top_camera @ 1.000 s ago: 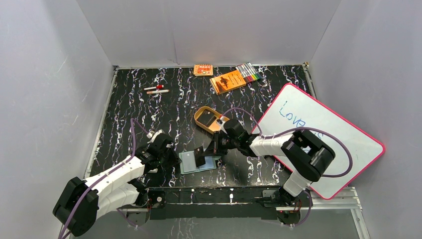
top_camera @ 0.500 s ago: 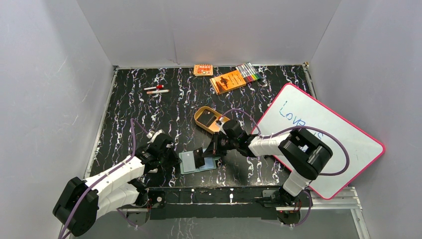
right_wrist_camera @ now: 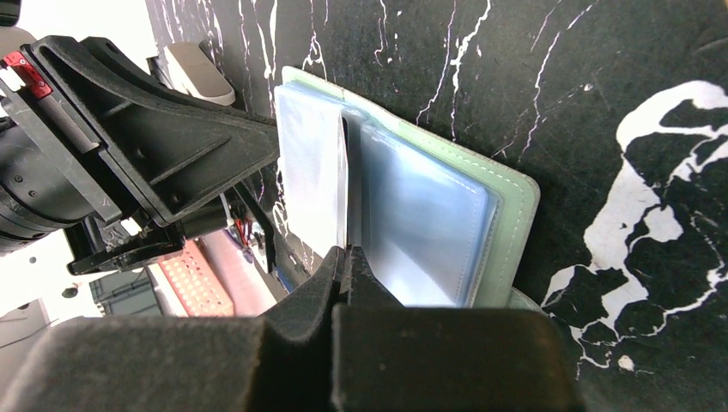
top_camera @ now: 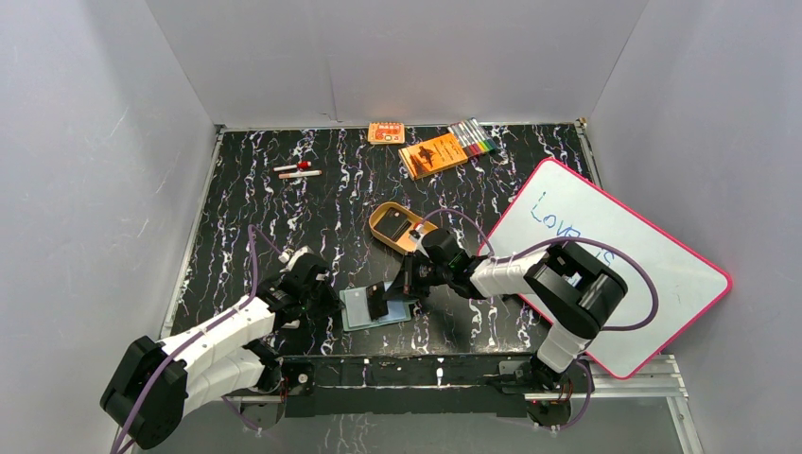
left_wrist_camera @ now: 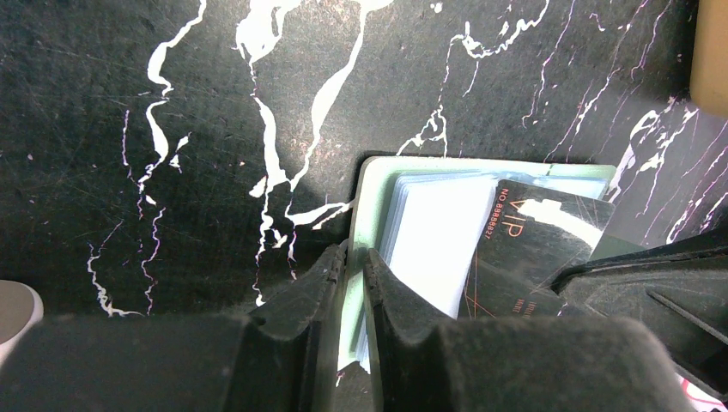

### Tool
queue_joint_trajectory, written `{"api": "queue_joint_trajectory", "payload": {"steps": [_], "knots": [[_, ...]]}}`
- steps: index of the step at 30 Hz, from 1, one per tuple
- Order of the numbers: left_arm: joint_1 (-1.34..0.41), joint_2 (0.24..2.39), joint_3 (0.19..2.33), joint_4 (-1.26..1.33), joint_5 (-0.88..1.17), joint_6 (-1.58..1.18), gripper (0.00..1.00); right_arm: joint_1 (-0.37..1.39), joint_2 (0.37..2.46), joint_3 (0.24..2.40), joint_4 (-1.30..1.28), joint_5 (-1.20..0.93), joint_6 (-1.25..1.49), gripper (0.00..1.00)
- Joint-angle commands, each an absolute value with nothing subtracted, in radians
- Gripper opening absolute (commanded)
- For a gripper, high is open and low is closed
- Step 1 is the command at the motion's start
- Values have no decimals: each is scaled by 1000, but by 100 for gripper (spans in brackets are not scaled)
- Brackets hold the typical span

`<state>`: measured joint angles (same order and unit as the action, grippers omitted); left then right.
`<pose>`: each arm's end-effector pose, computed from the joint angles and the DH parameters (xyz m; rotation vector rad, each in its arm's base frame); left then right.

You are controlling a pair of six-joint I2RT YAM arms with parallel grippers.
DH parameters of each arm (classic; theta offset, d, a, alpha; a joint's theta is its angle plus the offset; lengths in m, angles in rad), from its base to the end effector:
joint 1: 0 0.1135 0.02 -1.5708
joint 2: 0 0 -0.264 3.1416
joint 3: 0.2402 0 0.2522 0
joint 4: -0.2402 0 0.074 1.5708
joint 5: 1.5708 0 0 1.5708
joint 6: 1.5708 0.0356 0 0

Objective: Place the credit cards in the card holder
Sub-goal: Insert the credit card into the card holder.

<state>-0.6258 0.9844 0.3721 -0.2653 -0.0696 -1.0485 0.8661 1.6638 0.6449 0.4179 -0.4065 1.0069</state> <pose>0.1464 -0.1027 0.1575 -0.5678 2.4934 -0.6264 0.1914 0.2468 0.1389 -0.0958 2.5354 1.3785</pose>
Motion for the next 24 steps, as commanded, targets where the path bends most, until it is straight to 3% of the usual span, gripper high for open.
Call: {"api": "queue_joint_trajectory", "payload": {"steps": [1,24], "knots": [[-630,976,356,-276,-80,-1050,13,874,1657,645,422,-398,1001,0],[-630,976,357,-276,-83,-1050,13,876,1640,599,419,-410,1007,0]]}}
